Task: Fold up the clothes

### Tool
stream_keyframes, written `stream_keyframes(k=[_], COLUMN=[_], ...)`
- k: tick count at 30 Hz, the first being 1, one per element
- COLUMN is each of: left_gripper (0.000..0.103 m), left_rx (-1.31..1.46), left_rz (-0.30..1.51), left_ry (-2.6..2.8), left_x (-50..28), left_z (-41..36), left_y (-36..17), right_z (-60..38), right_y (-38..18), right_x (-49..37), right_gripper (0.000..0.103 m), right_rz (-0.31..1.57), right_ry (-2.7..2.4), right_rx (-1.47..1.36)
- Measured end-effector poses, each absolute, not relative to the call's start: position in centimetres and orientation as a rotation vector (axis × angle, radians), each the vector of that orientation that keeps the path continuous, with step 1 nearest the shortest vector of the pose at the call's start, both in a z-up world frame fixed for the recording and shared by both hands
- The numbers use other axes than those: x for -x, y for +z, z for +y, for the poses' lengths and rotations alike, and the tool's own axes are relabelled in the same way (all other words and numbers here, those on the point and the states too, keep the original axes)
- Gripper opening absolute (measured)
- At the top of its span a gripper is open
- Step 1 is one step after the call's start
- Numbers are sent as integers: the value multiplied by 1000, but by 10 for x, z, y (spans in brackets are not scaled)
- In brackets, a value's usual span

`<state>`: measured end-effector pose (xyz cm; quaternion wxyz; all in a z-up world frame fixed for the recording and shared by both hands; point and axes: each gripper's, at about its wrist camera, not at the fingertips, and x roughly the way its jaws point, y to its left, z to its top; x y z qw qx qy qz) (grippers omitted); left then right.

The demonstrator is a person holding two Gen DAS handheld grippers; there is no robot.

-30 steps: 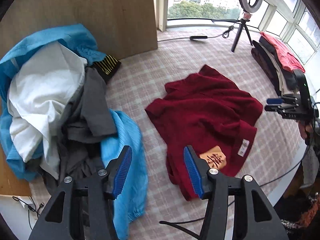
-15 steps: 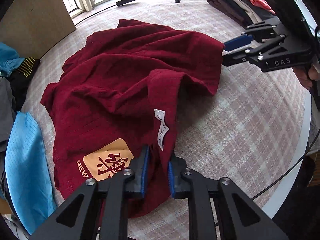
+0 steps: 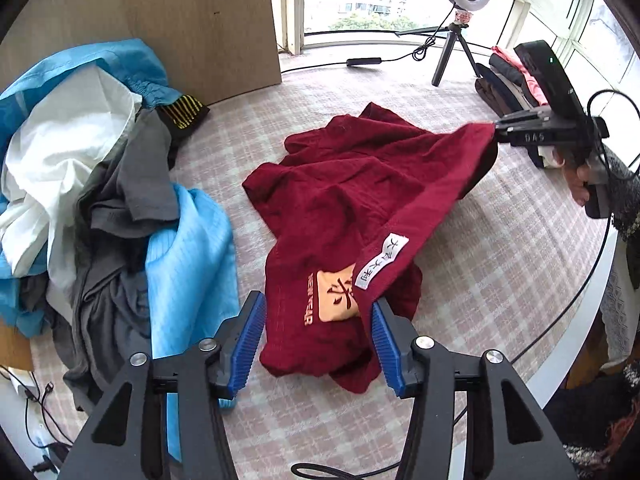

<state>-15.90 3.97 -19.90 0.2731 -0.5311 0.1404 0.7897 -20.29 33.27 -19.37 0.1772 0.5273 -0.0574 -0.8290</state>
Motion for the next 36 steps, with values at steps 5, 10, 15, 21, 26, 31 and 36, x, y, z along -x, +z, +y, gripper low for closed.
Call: stream_keyframes(k=[5, 10, 15, 21, 26, 31, 36], left_gripper=[53, 53, 53, 53, 32, 5, 5], left_rx=[1452, 1467, 1396, 1359, 1337, 1305, 1263], left_rz=[395, 354, 441, 547, 630, 476, 191], left_ry=[2144, 2058, 2056, 1991, 1916, 1940, 2043], left_x=[124, 101, 102, 109, 115, 132, 154], left_z=[6, 10, 30, 47, 60, 47, 4], left_y=[-209, -240, -258, -267, -274, -243, -172], right_z=[334, 324, 314, 307, 308, 324, 346], right_y=[-143, -115, -106, -108, -118, -120, -91], right_x=[188, 180, 181, 179, 179, 171, 140], right_gripper=[4, 4, 4, 4, 4, 4, 4], right_rz=[-321, -315, -273, -235, -254, -320, -329], right_ry=[-2354, -2371, -2378, -2375, -2371, -2382, -2408], right_rx=[-1439, -1455, -1477, -1508, -1529, -1538, -1515])
